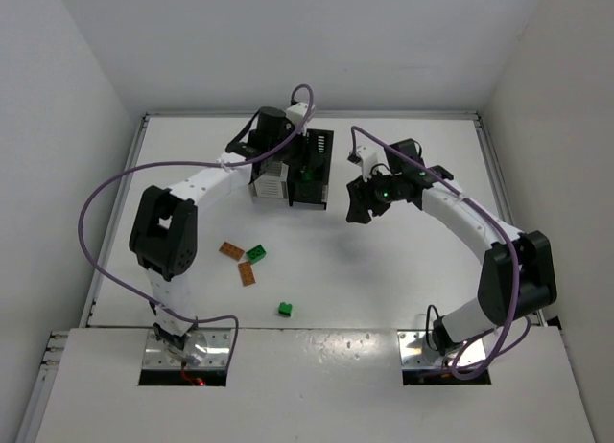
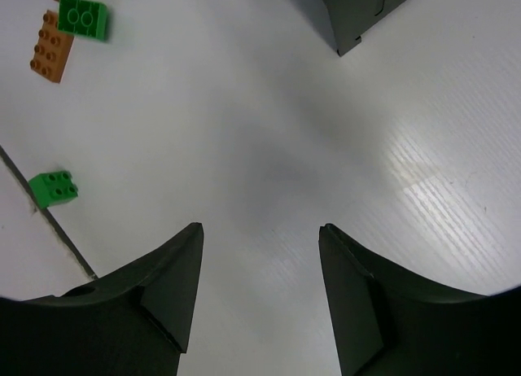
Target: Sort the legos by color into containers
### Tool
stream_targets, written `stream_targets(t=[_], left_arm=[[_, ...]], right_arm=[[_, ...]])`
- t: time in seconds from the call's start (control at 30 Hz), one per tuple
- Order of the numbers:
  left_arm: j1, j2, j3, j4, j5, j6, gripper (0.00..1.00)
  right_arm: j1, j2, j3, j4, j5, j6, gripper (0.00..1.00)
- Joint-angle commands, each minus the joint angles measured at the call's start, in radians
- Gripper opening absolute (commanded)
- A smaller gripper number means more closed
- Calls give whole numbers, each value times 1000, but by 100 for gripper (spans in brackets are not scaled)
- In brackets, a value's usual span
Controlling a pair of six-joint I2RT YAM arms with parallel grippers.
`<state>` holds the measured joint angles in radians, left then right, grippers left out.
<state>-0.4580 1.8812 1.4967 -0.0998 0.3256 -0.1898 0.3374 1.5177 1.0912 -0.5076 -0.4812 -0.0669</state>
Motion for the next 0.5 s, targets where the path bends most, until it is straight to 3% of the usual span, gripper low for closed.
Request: stream_targets(t=[0.0,0.1,0.2,0.47], left_arm=[[24,-19,42,11,-5,4,59],[47,-63,42,0,-14,13,77],[102,-146,33,-20,-14,-5,82],[349,-411,-58,-196,-34,-73,100]], right_arm=[[18,-24,55,-17,-42,-76,60],[43,-24,73,-35,-53,-99,62],[98,-11,94,-55,-63,-111,62],[489,136,154,-51,-40,-135,60]])
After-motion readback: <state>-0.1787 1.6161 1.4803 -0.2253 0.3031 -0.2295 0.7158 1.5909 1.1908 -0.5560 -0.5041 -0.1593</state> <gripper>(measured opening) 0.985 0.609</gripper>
